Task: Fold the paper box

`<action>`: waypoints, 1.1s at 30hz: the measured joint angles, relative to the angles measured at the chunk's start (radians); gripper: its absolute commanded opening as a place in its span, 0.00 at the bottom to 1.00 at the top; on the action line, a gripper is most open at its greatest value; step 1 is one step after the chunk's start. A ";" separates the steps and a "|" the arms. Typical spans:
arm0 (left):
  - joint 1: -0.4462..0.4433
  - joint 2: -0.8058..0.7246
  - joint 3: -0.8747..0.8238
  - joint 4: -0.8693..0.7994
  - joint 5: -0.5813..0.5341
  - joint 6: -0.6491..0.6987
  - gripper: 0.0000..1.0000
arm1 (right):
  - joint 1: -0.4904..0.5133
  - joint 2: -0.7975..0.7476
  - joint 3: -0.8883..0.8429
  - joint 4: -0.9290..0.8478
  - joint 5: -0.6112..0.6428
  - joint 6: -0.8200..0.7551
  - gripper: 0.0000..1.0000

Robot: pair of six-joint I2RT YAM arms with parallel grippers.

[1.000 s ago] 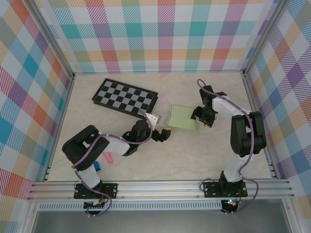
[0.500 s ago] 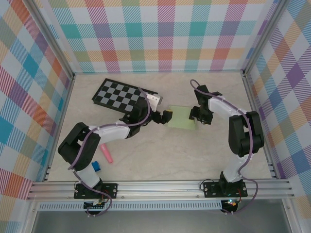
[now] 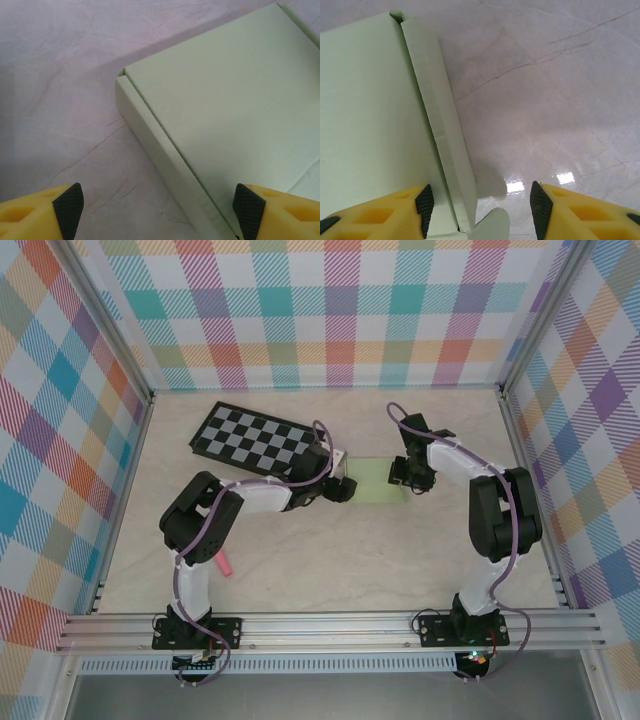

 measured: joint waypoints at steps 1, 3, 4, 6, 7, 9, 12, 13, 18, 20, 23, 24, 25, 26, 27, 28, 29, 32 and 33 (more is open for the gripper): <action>-0.003 0.002 0.002 0.001 -0.007 0.000 0.78 | 0.000 0.000 0.000 0.000 -0.001 -0.003 0.57; -0.006 0.002 0.005 0.002 -0.026 0.002 0.79 | -0.001 -0.002 0.000 0.003 -0.003 -0.012 0.59; -0.006 0.002 0.005 0.003 -0.034 0.002 0.80 | -0.001 -0.005 0.000 0.003 -0.004 -0.021 0.60; -0.006 0.002 0.005 0.004 -0.045 0.013 0.81 | 0.000 -0.018 -0.001 0.005 -0.011 -0.060 0.62; -0.006 0.002 0.007 0.002 -0.049 0.018 0.81 | 0.000 -0.031 -0.002 0.006 -0.013 -0.094 0.62; -0.006 0.001 0.013 -0.008 -0.056 0.025 0.82 | 0.001 -0.071 -0.003 0.010 -0.021 -0.175 0.65; -0.006 0.000 0.016 -0.012 -0.070 0.031 0.83 | 0.001 -0.161 -0.004 0.027 -0.042 -0.353 0.69; -0.006 -0.001 0.016 -0.013 -0.071 0.031 0.84 | -0.001 -0.188 -0.001 0.033 -0.037 -0.404 0.68; 0.010 -0.034 0.015 -0.068 -0.061 -0.026 0.83 | -0.075 -0.174 0.142 -0.033 -0.047 -0.356 0.60; 0.024 -0.074 0.008 -0.101 -0.040 -0.062 0.82 | -0.117 -0.199 0.105 -0.022 -0.100 -0.293 0.58; 0.065 -0.170 -0.014 -0.142 0.009 -0.134 0.79 | -0.134 -0.249 -0.003 -0.042 -0.187 -0.216 0.53; 0.083 -0.207 -0.027 -0.146 0.029 -0.162 0.77 | -0.129 -0.260 -0.035 -0.053 -0.221 -0.197 0.51; 0.096 -0.237 -0.039 -0.148 0.045 -0.183 0.74 | -0.126 -0.265 -0.059 -0.060 -0.244 -0.186 0.50; 0.108 -0.269 -0.051 -0.153 0.064 -0.211 0.71 | -0.124 -0.269 -0.087 -0.065 -0.266 -0.177 0.50; 0.119 -0.293 -0.062 -0.154 0.086 -0.235 0.70 | -0.119 -0.272 -0.115 -0.066 -0.281 -0.173 0.50; 0.126 -0.307 -0.071 -0.153 0.104 -0.249 0.70 | -0.117 -0.273 -0.135 -0.068 -0.293 -0.171 0.50; 0.126 -0.319 -0.088 -0.142 0.127 -0.264 0.70 | -0.116 -0.273 -0.158 -0.067 -0.310 -0.169 0.50; 0.096 -0.326 -0.161 -0.107 0.171 -0.280 0.65 | -0.117 -0.272 -0.218 -0.050 -0.351 -0.166 0.51; 0.079 -0.326 -0.190 -0.100 0.174 -0.271 0.65 | -0.117 -0.272 -0.231 -0.042 -0.357 -0.166 0.51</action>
